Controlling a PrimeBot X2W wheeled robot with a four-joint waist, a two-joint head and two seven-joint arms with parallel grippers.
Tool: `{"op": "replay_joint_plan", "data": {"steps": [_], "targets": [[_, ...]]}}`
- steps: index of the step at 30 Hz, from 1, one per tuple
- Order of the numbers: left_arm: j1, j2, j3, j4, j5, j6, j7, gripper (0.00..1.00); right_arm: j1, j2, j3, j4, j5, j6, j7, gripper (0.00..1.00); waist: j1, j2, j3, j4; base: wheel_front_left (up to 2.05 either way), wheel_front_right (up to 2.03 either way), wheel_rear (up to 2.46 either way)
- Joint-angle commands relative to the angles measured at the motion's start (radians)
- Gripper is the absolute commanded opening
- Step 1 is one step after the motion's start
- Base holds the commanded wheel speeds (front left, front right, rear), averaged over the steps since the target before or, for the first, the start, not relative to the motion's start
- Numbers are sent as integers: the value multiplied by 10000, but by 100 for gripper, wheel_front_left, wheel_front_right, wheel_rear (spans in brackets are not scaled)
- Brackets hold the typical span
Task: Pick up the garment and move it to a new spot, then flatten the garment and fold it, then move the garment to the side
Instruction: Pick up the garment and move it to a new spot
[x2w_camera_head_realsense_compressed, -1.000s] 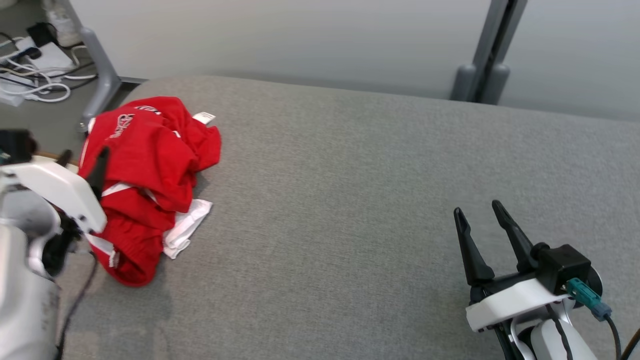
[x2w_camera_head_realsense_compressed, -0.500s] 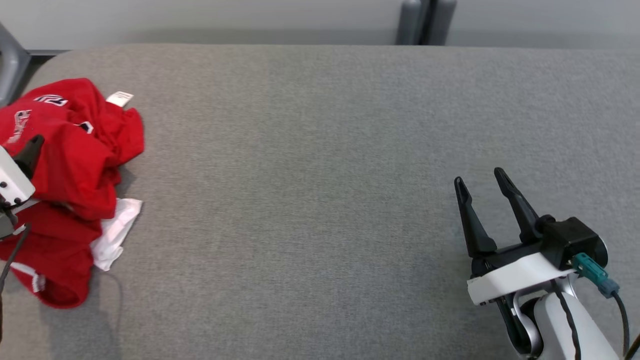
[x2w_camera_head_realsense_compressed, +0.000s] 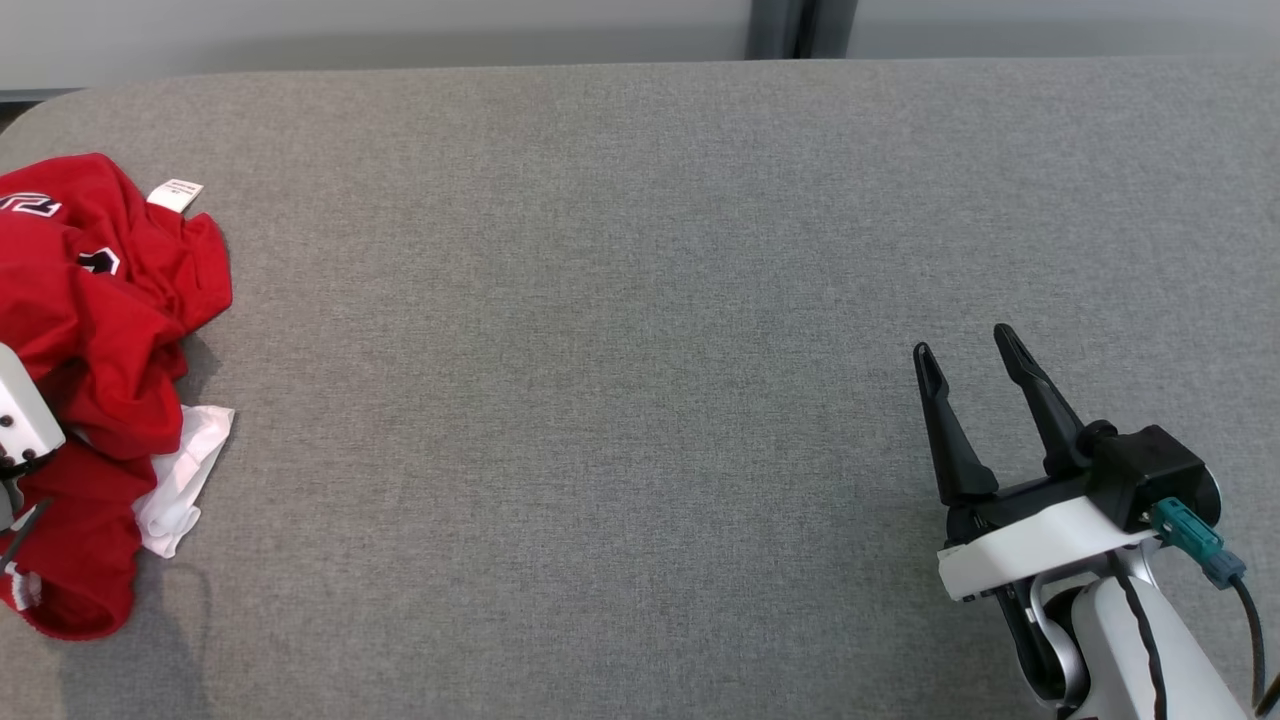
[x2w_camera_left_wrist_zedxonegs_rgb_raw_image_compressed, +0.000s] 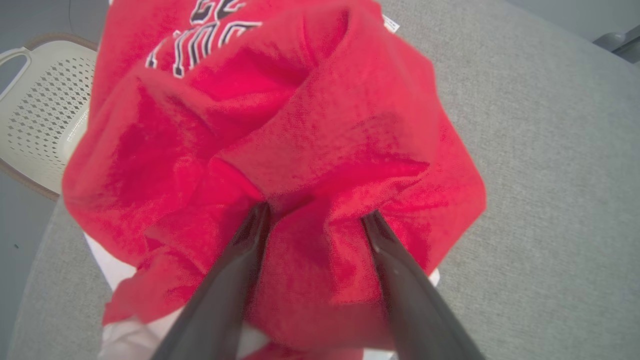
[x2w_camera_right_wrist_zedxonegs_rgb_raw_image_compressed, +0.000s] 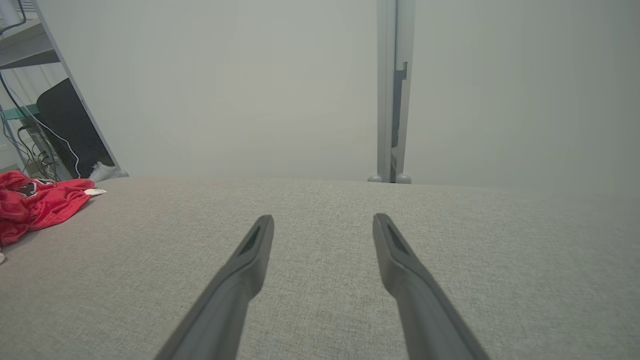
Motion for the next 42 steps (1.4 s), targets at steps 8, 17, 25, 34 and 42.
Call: {"op": "replay_joint_plan", "data": {"steps": [8, 17, 25, 34, 42], "targets": [[9, 209, -761, -480, -470, -29, -218, 0, -19, 30, 9, 126, 90, 23, -60, 100, 0, 0, -254, 155, 0, 0, 0], [131, 596, -1888, -1982, -1378, -30, 241, 0, 190, 125, -40, 250, 193, 23, -60, 100, 0, 0, -905, 140, 0, 0, 0], [-188, 863, -2920, -4228, -2299, -29, 582, 0, 410, 162, -181, 316, 348, 23, -54, 100, 0, 0, -1550, -193, 0, 0, 0], [-610, 538, -3473, -6477, -2794, -27, 791, 0, 513, 162, -421, 226, 759, 23, -52, 100, 0, 0, -1839, -1067, 0, 0, 0], [-1028, -763, -4204, -8209, -2789, 229, 877, 0, 487, 168, -1008, 212, 813, 23, -54, 100, 0, 0, -1744, -1946, 0, 0, 0]]}}
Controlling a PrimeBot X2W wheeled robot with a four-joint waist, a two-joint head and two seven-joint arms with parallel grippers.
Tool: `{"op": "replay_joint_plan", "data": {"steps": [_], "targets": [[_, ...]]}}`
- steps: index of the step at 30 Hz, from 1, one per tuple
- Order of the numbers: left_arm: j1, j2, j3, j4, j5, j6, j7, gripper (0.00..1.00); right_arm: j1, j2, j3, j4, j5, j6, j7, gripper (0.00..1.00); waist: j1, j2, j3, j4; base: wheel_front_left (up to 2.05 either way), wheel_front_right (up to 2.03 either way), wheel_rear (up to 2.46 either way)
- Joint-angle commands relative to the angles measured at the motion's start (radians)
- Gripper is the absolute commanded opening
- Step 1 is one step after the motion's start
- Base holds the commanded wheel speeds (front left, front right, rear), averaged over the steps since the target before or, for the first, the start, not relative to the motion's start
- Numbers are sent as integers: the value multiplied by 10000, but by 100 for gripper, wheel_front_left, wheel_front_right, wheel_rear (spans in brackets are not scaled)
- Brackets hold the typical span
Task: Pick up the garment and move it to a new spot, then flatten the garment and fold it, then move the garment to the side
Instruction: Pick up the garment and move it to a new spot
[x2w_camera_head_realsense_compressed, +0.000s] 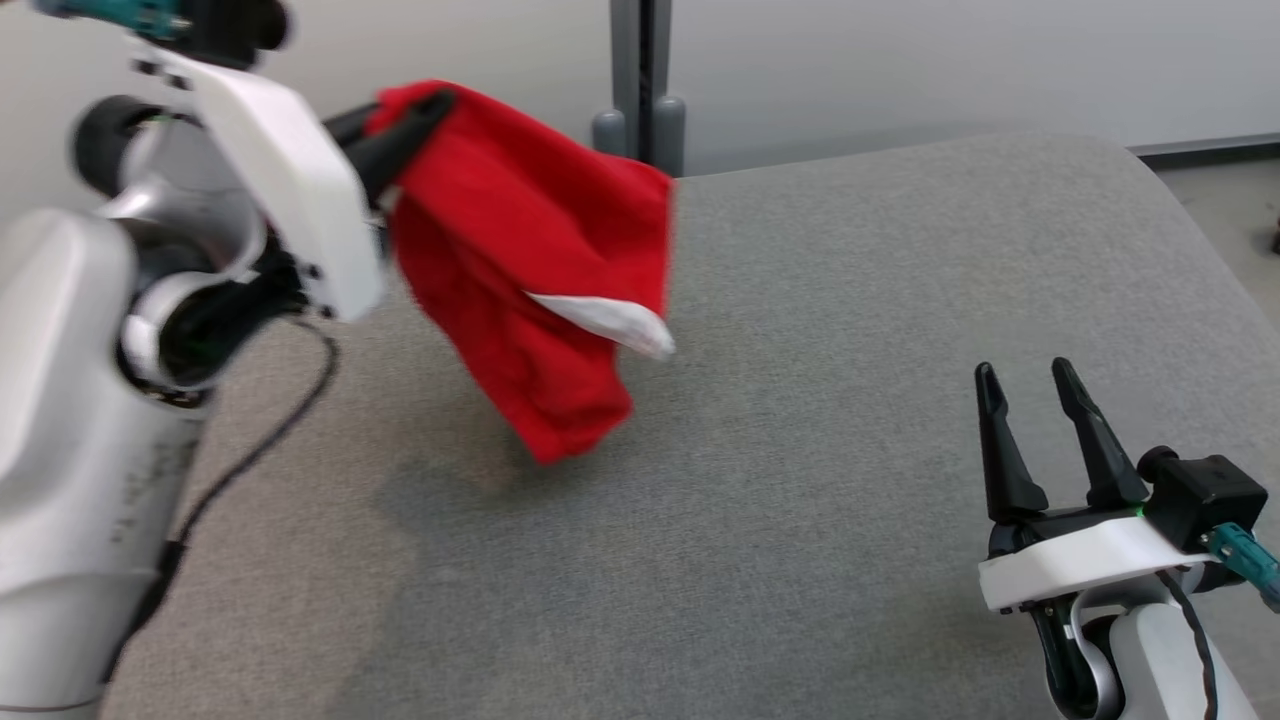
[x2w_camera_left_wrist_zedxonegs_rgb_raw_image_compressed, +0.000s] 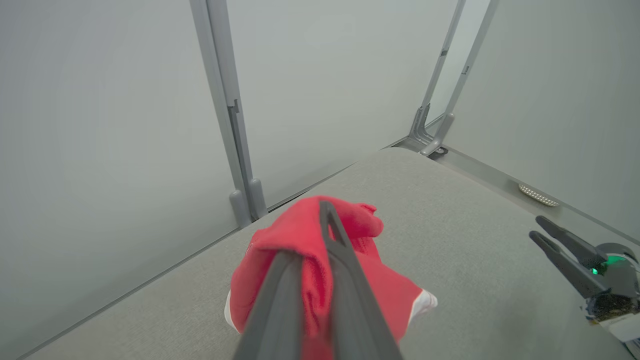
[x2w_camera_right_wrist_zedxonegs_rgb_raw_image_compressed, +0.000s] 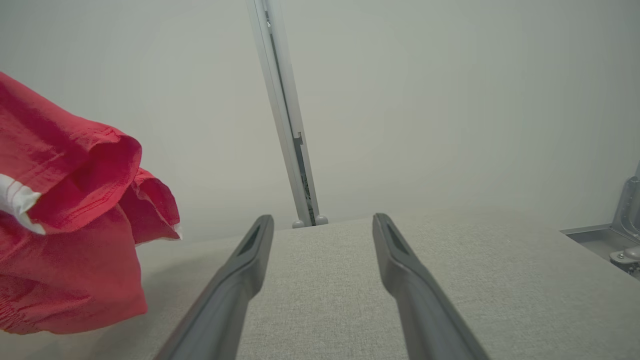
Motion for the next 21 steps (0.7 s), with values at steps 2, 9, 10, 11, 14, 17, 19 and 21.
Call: {"op": "replay_joint_plan", "data": {"steps": [2, 9, 10, 11, 14, 17, 19, 21], "targets": [[-127, -437, -230, -257, -156, 134, 72, 0, -18, -59, -171, -48, -42, 23, -44, 100, 0, 0, 112, -303, 0, 0, 0], [493, -1578, -915, -189, -244, 224, -273, 0, -120, -60, -136, -39, 27, 23, -44, 100, 0, 0, 259, -634, 0, 0, 0], [600, -1749, -1010, -94, -284, 214, -372, 0, -128, -59, -120, -32, 41, 23, -44, 100, 0, 0, 279, -659, 0, 0, 0], [600, -1749, -1010, -94, -284, 214, -372, 0, -128, -59, -120, -32, 41, 23, -44, 100, 0, 0, 279, -659, 0, 0, 0], [978, -2259, -1285, 317, -319, 145, -758, 0, -128, -63, -70, 21, 88, 23, -44, 100, 0, 0, 332, -715, 0, 0, 0], [1395, -2711, -1638, 859, -292, 78, -1170, 0, -171, -61, -42, 75, 54, 23, -44, 100, 0, 0, 380, -725, 0, 0, 0], [1570, -2927, -1863, 1312, -159, 5, -1570, 0, -173, -60, -44, 116, -8, 23, -44, 100, 0, 0, 398, -689, 0, 0, 0], [1808, -3211, -2002, 1844, -308, -39, -2058, 0, -185, -60, -15, 166, -68, 23, -44, 100, 0, 0, 417, -629, 0, 0, 0]]}}
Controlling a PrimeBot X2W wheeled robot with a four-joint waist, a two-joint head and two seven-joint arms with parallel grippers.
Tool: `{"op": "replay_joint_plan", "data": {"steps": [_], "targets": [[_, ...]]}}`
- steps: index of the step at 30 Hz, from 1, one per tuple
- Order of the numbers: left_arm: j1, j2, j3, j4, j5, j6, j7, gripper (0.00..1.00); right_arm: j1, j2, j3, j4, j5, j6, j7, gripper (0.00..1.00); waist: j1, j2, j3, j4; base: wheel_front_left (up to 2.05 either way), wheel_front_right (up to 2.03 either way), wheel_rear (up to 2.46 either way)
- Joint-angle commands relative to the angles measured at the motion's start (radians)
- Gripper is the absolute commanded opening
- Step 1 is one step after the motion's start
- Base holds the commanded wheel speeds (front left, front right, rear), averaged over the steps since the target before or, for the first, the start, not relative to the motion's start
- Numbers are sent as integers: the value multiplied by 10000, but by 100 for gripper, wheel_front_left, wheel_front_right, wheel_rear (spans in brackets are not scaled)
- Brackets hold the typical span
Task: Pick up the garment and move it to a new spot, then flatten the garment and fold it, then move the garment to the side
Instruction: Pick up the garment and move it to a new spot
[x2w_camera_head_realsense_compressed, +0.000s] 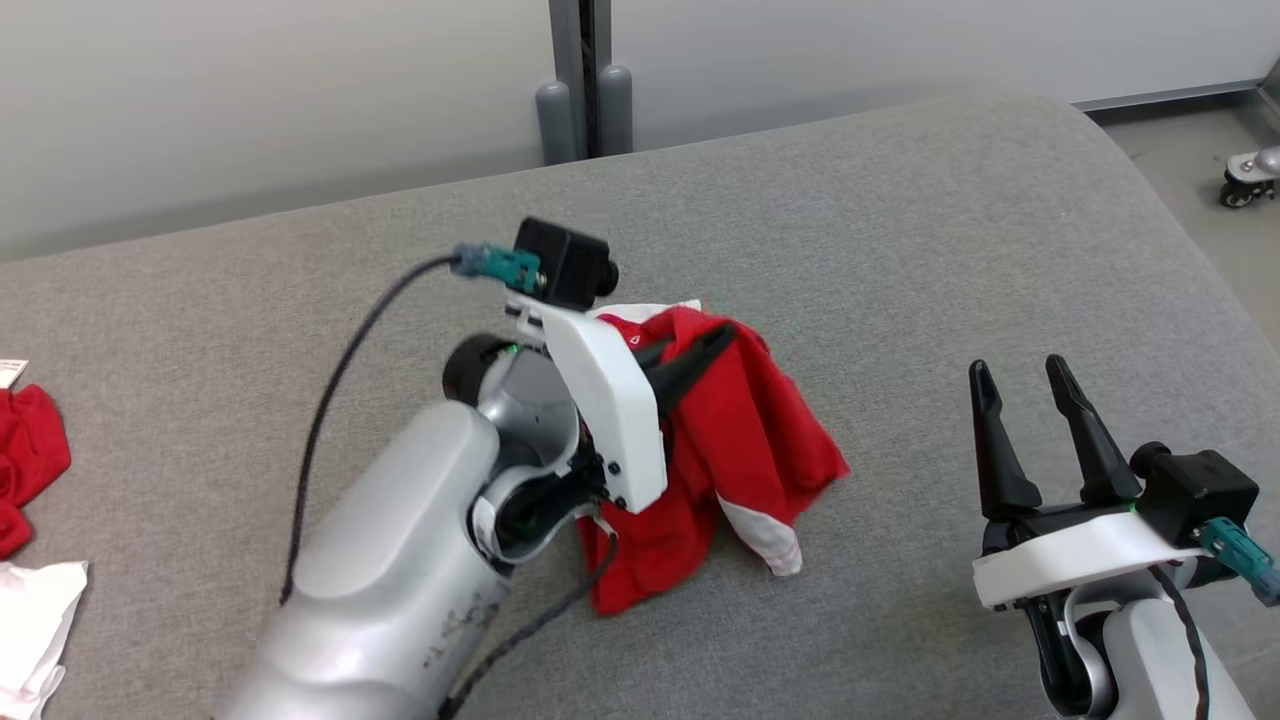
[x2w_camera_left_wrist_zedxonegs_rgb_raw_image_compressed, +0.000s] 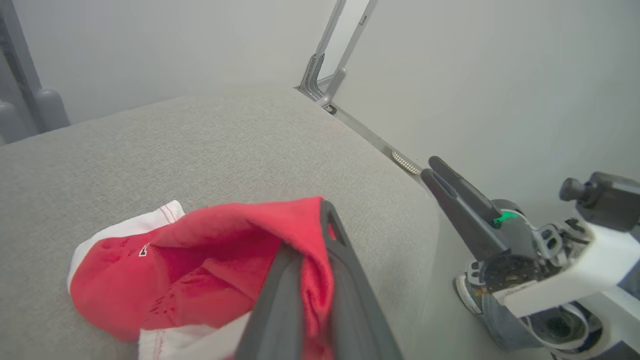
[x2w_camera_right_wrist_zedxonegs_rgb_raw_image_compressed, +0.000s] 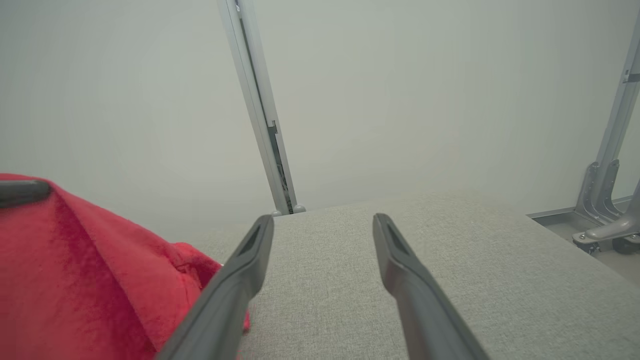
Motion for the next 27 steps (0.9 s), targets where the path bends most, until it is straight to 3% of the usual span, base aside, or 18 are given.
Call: {"op": "replay_joint_plan", "data": {"steps": [1, 5, 6, 7, 8, 17, 23, 27], "targets": [[144, -31, -70, 221, -45, -44, -231, 0, -73, -58, -10, 51, -78, 23, -45, 100, 0, 0, 9, 56, 0, 0, 0], [372, -283, -438, 1273, -495, -141, -1357, 0, -119, -60, 76, 80, -140, 23, -46, 100, 0, 0, 49, 235, 0, 0, 0], [336, -308, -555, 1497, -583, -156, -1623, 16, -129, -61, 88, 89, -164, 23, -46, 100, 0, 0, 63, 293, 0, 0, 0], [304, -331, -678, 1674, -707, -174, -1846, 75, -143, -61, 88, 98, -180, 23, -46, 100, 0, 0, 73, 350, 0, 0, 0], [274, -350, -800, 1822, -839, -185, -2048, 100, -150, -61, 90, 107, -223, 23, -46, 100, 0, 0, 76, 414, 0, 0, 0], [-264, -324, -2070, 1345, -1991, -189, -3229, 100, 24, -81, -109, 205, -673, 23, -46, 100, 0, 0, -197, 1009, 0, 0, 0], [-288, 621, -1849, 872, -1522, -113, -4361, 100, 190, -140, -179, 46, -781, 23, -46, 100, 0, 0, -467, 1353, 0, 0, 0], [78, 1408, -1524, 557, -799, 523, -5424, 100, 309, -156, -173, -162, -717, 23, -46, 100, 0, 0, -586, 1571, 0, 0, 0]]}}
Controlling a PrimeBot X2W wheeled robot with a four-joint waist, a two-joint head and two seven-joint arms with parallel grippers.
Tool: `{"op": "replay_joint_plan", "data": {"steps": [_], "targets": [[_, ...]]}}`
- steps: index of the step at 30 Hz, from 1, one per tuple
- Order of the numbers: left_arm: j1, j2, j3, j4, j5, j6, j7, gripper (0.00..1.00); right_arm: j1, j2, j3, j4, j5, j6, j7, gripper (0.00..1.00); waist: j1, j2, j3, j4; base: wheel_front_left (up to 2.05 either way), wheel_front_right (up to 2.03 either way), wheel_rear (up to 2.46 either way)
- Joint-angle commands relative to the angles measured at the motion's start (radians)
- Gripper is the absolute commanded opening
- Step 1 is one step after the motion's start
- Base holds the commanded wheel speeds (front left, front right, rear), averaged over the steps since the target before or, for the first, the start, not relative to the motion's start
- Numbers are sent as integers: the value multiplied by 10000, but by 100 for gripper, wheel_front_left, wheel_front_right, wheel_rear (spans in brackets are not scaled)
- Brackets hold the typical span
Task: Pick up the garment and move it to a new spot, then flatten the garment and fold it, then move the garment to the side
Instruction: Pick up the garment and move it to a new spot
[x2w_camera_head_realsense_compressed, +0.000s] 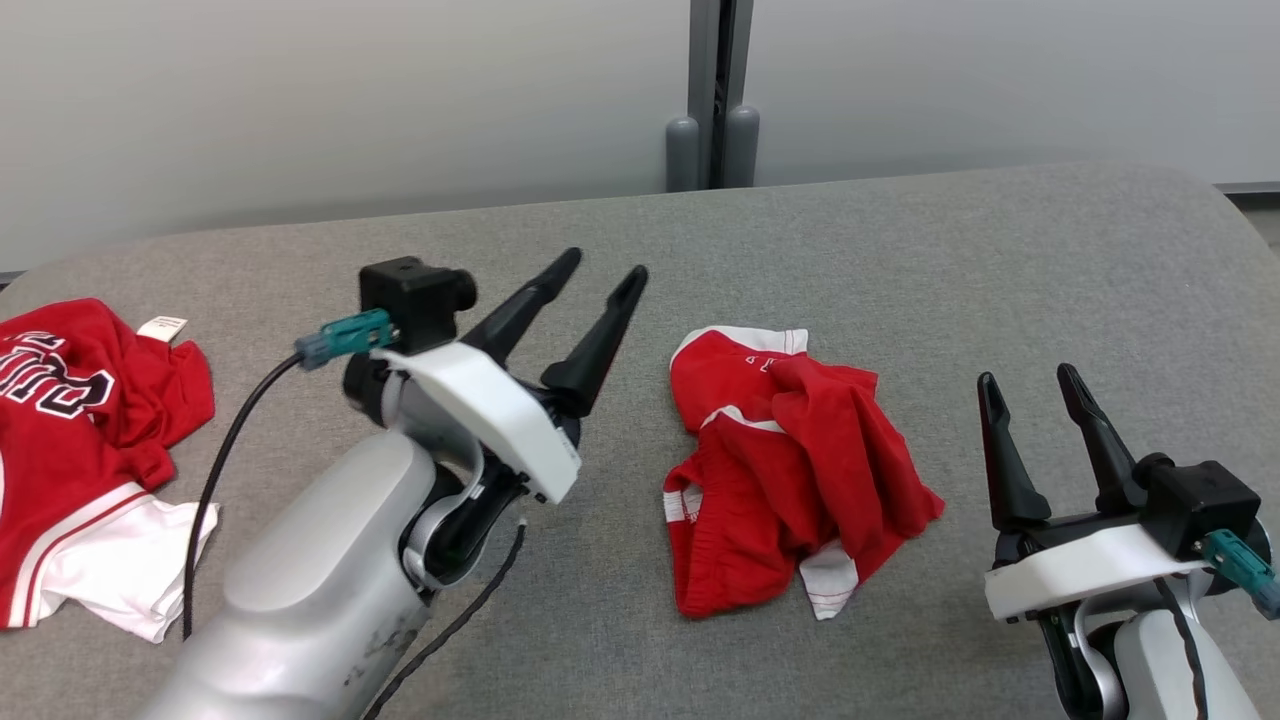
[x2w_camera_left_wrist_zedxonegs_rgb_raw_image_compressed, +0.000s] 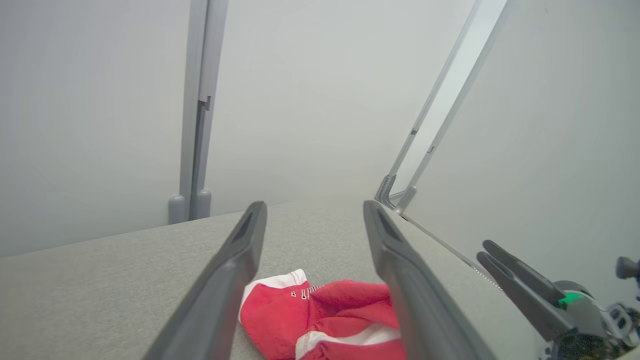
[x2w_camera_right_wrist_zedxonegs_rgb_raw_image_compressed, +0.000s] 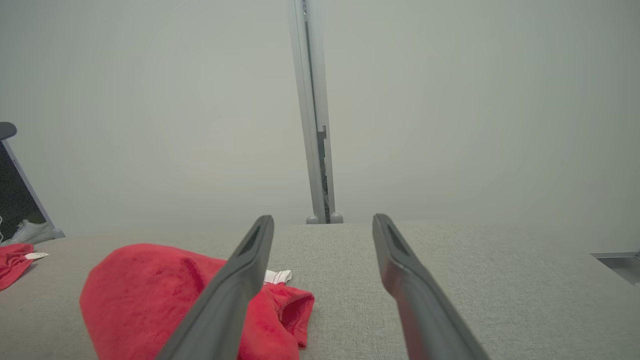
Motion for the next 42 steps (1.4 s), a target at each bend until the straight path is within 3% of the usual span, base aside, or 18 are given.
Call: {"op": "replay_joint_plan", "data": {"steps": [1, 7, 8, 14, 20, 29, 35, 42], "targets": [[280, 215, 85, -98, 208, 222, -255, 100, 133, -53, -12, -119, 59, 23, -43, 100, 0, -1, -79, 121, 0, 0, 0], [1228, 1191, 685, -737, 698, 1235, -1259, 100, 405, -62, -64, -468, -11, 23, -45, 100, 0, -1, -259, 399, 0, 0, 0], [1228, 1191, 685, -737, 698, 1235, -1259, 100, 405, -62, -64, -468, -11, 23, -45, 100, 0, -1, -259, 399, 0, 0, 0], [2473, 1778, 1821, -1634, 1275, 2360, -1656, 100, 627, -34, -111, -835, -58, 23, -45, 100, 0, -1, -411, 533, 0, 0, 0], [3969, 1747, 3479, -2765, 2532, 2935, -1666, 100, 920, -17, -134, -1200, -53, 23, -43, 100, 0, -1, -454, 594, 0, 0, 0], [6085, 776, 5349, -3570, 4187, 2764, -1671, 100, 1291, 7, -255, -1361, -31, 23, -45, 100, 0, -1, -495, 477, 0, 0, 0], [6865, -6, 5969, -3555, 4949, 2290, -1672, 100, 1386, 15, -300, -1381, -35, 23, -45, 100, 0, -1, -510, 488, 0, 0, 0], [6969, -533, 6362, -3276, 5521, 1694, -1672, 100, 1261, 21, -247, -1206, -26, 23, -45, 100, 0, -1, -589, 538, 0, 0, 0]]}}
